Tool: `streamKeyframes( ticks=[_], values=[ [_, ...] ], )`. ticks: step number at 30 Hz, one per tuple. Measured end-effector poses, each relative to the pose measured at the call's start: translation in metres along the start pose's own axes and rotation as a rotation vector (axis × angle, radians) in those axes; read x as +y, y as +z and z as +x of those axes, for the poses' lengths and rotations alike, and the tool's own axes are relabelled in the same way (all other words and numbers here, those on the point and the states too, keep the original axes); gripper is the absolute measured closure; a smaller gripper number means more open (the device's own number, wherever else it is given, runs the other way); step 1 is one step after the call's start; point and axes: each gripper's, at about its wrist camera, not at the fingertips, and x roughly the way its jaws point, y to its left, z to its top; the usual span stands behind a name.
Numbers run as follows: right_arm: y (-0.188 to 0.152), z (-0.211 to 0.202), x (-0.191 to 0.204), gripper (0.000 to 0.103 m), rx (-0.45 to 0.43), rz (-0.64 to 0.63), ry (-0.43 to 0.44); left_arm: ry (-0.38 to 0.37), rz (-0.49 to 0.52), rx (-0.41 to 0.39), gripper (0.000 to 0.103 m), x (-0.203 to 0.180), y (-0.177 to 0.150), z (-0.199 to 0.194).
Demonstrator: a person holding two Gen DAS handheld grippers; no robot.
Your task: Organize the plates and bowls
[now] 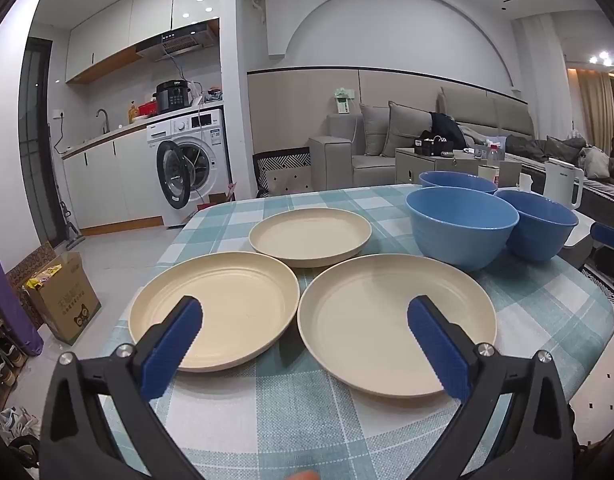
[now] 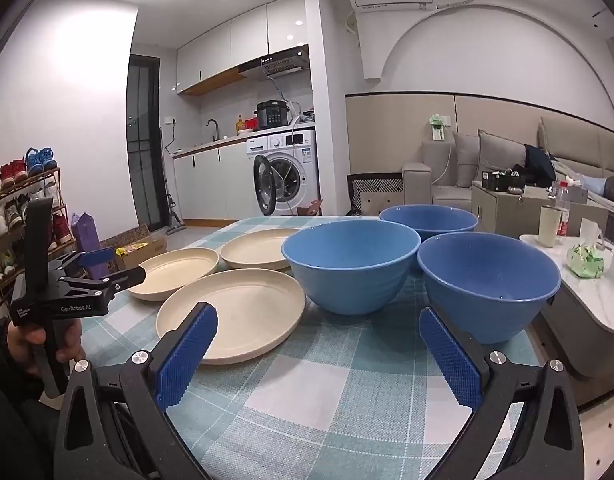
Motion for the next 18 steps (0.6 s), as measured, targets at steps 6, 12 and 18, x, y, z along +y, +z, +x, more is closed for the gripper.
streamKeyframes(
  ticks=[6,12,18],
  values=[
    [-0.0003,-0.0016,0.0022,0.0,-0.005,-0.008,0.006,-0.009,0.007,0.004,0.0,-0.002,-0.0019,0.0011],
    [0.0009,-0.0008,0.0052,0.0,-0.005,-0.016,0.015,-0.012,0.009,0.004,0.0,-0.002,-0.002,0.0002],
    [0.0006,-0.0025,0.0057,0.0,-0.016,-0.015,0.01,-0.014,0.009,0.006,0.0,-0.0023,-0.0008,0.0005]
  ],
)
